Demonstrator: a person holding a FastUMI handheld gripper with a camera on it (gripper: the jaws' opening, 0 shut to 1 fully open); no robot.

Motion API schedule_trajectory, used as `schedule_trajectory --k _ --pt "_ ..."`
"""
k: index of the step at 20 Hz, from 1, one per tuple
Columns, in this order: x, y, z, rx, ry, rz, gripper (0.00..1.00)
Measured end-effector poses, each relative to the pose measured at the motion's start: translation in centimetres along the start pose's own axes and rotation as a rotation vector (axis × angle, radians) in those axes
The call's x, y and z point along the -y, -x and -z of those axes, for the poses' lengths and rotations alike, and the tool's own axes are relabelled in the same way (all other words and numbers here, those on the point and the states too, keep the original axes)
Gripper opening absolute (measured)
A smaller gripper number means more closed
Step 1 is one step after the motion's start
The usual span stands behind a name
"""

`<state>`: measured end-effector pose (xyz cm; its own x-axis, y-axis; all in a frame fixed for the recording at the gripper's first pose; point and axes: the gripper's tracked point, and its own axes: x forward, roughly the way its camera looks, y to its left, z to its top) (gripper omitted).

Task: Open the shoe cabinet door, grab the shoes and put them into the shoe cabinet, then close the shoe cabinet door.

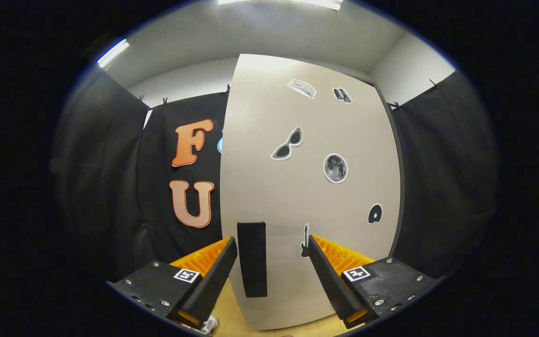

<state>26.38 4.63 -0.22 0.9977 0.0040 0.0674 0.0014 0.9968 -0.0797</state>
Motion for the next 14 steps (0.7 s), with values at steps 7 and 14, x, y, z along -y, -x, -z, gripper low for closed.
schedule_trajectory --k 7,14 --pt "0.8 3.6 1.1 -0.037 0.005 0.005 0.96" --pt "4.2 10.6 1.9 -0.078 -0.006 0.015 0.96"
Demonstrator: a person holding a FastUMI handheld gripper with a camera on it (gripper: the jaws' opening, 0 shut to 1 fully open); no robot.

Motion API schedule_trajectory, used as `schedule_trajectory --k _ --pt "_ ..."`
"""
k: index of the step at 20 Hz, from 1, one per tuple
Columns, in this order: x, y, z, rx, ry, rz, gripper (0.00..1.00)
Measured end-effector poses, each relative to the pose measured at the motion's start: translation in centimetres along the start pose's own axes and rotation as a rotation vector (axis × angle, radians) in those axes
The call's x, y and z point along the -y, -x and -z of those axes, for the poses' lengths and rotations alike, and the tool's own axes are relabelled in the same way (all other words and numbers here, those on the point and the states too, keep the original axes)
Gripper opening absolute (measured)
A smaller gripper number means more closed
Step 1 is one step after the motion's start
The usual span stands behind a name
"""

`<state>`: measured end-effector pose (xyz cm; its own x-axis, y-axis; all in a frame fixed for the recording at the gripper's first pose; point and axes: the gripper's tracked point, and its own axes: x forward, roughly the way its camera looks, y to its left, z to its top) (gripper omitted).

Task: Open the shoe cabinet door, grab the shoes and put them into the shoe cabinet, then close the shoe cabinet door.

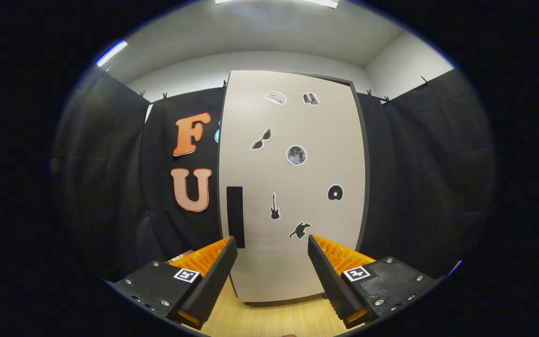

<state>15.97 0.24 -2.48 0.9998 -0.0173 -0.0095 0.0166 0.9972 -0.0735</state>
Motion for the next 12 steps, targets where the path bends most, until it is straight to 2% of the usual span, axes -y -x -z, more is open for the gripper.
schedule_trajectory --k 12 --pt "4.0 11.5 0.4 -0.023 -0.030 -0.024 0.96"
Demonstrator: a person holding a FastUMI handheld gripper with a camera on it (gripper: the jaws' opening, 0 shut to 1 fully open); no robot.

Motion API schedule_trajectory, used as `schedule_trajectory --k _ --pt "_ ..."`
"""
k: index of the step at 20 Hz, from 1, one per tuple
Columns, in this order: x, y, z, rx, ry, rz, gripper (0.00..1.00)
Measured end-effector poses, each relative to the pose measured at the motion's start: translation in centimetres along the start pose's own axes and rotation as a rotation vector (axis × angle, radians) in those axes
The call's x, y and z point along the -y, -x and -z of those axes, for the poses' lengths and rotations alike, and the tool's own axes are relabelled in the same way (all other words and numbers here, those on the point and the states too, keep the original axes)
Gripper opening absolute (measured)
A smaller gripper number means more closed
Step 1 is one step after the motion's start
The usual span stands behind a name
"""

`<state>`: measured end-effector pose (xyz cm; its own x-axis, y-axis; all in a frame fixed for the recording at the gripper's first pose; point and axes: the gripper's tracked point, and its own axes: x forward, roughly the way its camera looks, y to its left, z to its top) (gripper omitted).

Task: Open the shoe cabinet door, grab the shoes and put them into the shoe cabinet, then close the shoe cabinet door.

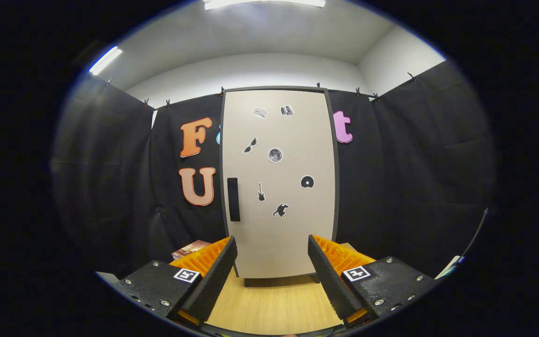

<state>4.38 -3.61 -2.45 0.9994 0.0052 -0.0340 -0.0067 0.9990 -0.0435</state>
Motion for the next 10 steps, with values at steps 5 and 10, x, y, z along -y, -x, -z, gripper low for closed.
schedule_trajectory --k 5,10 --pt "0.7 2.0 1.4 -0.036 0.005 0.001 0.96" --pt "1.2 2.6 1.7 -0.040 -0.009 0.004 0.96"
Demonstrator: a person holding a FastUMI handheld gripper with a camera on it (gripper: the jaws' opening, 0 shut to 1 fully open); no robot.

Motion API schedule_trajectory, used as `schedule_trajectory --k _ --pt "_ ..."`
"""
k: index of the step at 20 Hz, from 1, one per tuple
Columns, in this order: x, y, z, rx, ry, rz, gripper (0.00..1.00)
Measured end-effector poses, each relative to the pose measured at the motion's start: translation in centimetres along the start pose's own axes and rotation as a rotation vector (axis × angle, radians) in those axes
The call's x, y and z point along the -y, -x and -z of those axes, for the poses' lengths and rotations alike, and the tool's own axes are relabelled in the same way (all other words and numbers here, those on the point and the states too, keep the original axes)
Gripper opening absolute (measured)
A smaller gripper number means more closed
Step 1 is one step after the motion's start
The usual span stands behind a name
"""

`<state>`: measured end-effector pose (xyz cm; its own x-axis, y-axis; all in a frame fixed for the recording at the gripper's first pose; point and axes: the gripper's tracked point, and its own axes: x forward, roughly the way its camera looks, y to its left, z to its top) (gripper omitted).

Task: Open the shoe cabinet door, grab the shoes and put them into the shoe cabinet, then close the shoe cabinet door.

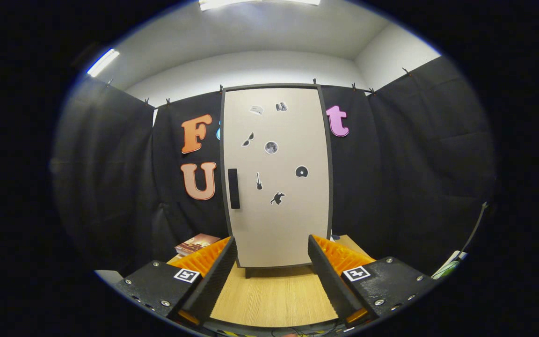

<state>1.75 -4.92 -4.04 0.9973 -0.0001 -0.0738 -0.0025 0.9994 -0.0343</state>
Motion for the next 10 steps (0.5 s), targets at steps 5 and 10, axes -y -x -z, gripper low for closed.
schedule_trajectory --k 5,10 --pt "0.25 0.05 -0.21 0.007 0.007 0.001 0.96" --pt "0.38 -0.11 0.08 -0.003 -0.001 0.003 0.96"
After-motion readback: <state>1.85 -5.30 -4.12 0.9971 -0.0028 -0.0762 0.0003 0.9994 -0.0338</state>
